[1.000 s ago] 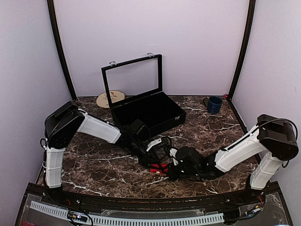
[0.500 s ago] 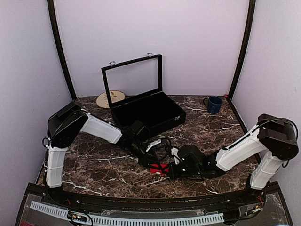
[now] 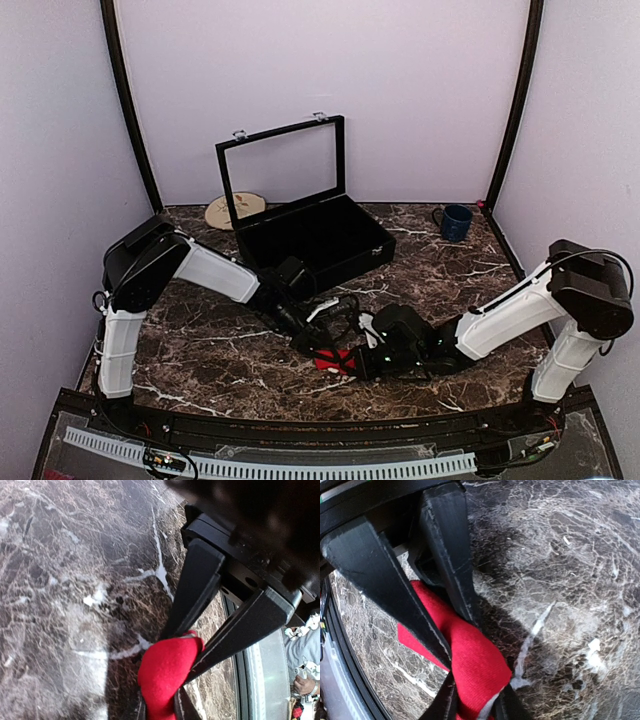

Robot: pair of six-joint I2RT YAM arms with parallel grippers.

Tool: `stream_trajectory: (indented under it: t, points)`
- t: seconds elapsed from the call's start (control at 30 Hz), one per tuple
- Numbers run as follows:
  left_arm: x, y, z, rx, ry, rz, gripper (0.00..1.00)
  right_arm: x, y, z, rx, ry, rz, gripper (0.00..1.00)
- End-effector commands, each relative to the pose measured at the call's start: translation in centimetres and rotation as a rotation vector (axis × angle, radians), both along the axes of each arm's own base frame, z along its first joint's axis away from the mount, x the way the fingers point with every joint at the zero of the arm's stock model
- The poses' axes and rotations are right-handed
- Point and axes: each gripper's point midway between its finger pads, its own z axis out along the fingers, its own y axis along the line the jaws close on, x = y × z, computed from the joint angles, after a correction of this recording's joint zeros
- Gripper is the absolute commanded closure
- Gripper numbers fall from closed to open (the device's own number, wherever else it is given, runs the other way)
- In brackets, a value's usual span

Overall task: Roll the socks
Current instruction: Pass from the right arm to the left

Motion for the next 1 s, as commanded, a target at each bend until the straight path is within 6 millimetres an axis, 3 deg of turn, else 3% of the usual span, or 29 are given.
stream_trajectory:
  t: [0.0, 0.13, 0.27, 0.53, 0.97]
  points:
    - [-2.2, 2.3, -3.5, 0.148, 0.065, -0.017, 1.00, -1.8, -5.7, -5.6, -0.264, 0.119, -0.036, 0.76]
    - [-1.6, 2.5, -3.5, 0.143, 0.021, 0.006, 1.00, -2.0, -6.6, -5.6, -0.274, 0.130, -0.066, 0.62]
    - [-1.0, 2.6, -3.5, 0.135, -0.026, 0.028, 1.00, -2.3, -7.5, -5.7, -0.290, 0.143, -0.091, 0.58]
    - [1.1, 2.1, -1.9, 0.092, -0.142, 0.093, 1.00, -2.6, -9.6, -4.8, -0.308, 0.146, -0.146, 0.54]
    - [4.3, 1.6, 2.7, 0.019, -0.353, 0.202, 1.00, -2.4, -12.4, -3.0, -0.329, 0.123, -0.249, 0.54]
